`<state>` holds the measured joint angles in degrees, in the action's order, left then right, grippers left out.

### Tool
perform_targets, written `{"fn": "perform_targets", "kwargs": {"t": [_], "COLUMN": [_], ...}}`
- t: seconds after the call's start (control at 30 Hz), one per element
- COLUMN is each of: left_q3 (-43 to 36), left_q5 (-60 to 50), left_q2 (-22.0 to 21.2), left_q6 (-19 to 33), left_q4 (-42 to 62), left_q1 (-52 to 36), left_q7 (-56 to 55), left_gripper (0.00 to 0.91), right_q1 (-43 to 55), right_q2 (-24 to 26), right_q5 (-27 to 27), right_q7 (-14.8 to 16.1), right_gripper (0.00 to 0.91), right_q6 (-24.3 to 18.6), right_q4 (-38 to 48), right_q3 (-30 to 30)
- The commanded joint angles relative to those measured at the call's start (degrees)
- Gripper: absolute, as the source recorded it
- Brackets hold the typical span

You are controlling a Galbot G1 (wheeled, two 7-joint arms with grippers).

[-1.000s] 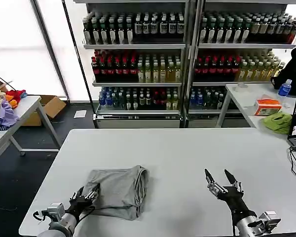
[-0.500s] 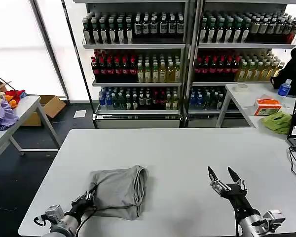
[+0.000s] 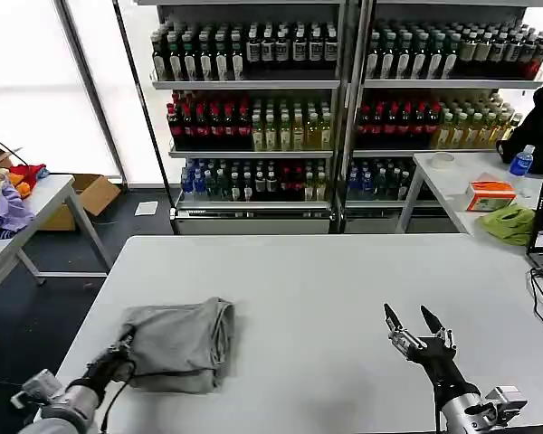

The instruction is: Fold and organize the clothes.

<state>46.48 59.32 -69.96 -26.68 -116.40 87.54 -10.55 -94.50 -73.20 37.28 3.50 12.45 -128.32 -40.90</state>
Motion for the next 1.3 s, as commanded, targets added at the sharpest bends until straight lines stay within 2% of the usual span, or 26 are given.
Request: {"fn": "perform_targets", "kwargs": {"t": [0.03, 0.1, 0.23, 0.47, 0.53, 0.63, 0.7, 0.77, 0.8, 0.9, 1.0, 1.07, 1.1, 1.13, 1.17, 1.2, 1.3], "left_q3": [17.53, 19.4, 19.75, 12.76, 9.94, 0.38, -9.41, -14.51, -20.06, -29.87, -35.94, -39.18, -40.82, -42.56, -44.42, -45.56, -47.39], "left_q5": [23.12, 26.96, 27.42, 24.87, 24.88, 24.12, 22.31, 20.99, 19.87, 17.57, 18.11, 17.08, 16.2, 14.04, 11.65, 9.99, 4.72], "left_q2": [9.62, 12.12, 15.98, 14.92, 14.03, 11.85, 10.58, 11.2, 11.44, 11.14, 9.33, 6.84, 4.71, 2.78, 0.83, -0.31, -3.47], "left_q6": [-4.96, -5.16, -5.15, -5.71, -4.73, -4.94, -4.2, -1.5, 0.67, 2.74, 1.09, -1.99, -2.98, -3.54, -4.19, -4.39, -4.43], "left_q4": [-6.2, -7.29, -7.26, -10.88, -13.68, -18.97, -21.17, -21.81, -21.39, -19.48, -16.3, -10.01, -7.46, -5.21, -1.85, -0.6, 3.77], "left_q1": [0.35, 0.37, 0.6, -2.23, -1.95, -1.35, -3.16, -4.85, -5.45, -7.02, -13.5, -17.4, -18.9, -20.12, -21.11, -21.49, -21.8], "left_q7": [-6.79, -7.3, -7.14, -9.03, -9.82, -11.14, -11.73, -12.53, -12.26, -12.44, -9.21, -5.0, -3.64, -2.38, -0.86, 0.5, 4.53], "left_gripper": [0.01, 0.01, 0.01, 0.01, 0.01, 0.01, 0.01, 0.01, 0.01, 0.01, 0.01, 0.03, 0.101, 0.494, 0.796, 0.907, 0.907], "right_q1": [0.05, 0.18, 0.35, 0.94, 0.86, 0.53, 0.03, -0.14, -0.2, -0.16, -0.81, -1.65, -1.88, -1.86, -1.76, -1.72, -1.76], "right_q2": [0.05, 0.21, 0.6, -0.07, -0.57, -1.56, -2.4, -2.98, -3.32, -4.5, -5.26, -5.98, -6.35, -6.57, -6.75, -6.62, -5.74], "right_q5": [0.01, 0.22, 0.28, 0.05, -0.61, -1.84, -2.06, -2.28, -2.61, -3.5, -4.1, -4.11, -4.45, -5.31, -5.89, -6.03, -6.03], "right_q7": [0.02, 0.04, 0.77, 0.86, 1.93, 2.34, 2.19, 2.1, 2.08, 1.89, 2.94, 3.3, 3.04, 2.85, 2.45, 2.22, 2.09], "right_gripper": [0.907, 0.907, 0.907, 0.907, 0.907, 0.907, 0.907, 0.907, 0.907, 0.907, 0.907, 0.907, 0.907, 0.907, 0.907, 0.907, 0.907], "right_q6": [-0.19, -0.29, -0.78, -1.18, -1.83, -2.19, -2.11, -2.07, -2.1, -2.07, -2.78, -2.94, -2.96, -2.99, -3.01, -2.84, -2.25], "right_q4": [0.23, 0.41, 0.83, 2.08, 2.11, 1.33, 0.47, 0.1, -0.04, -0.22, -0.43, -0.5, -0.14, 0.3, 0.6, 0.75, 1.3], "right_q3": [0.13, -0.09, -0.47, 0.31, 0.49, 0.94, 1.52, 1.99, 2.26, 3.12, 3.7, 4.67, 5.42, 5.9, 6.28, 6.81, 8.74]}}
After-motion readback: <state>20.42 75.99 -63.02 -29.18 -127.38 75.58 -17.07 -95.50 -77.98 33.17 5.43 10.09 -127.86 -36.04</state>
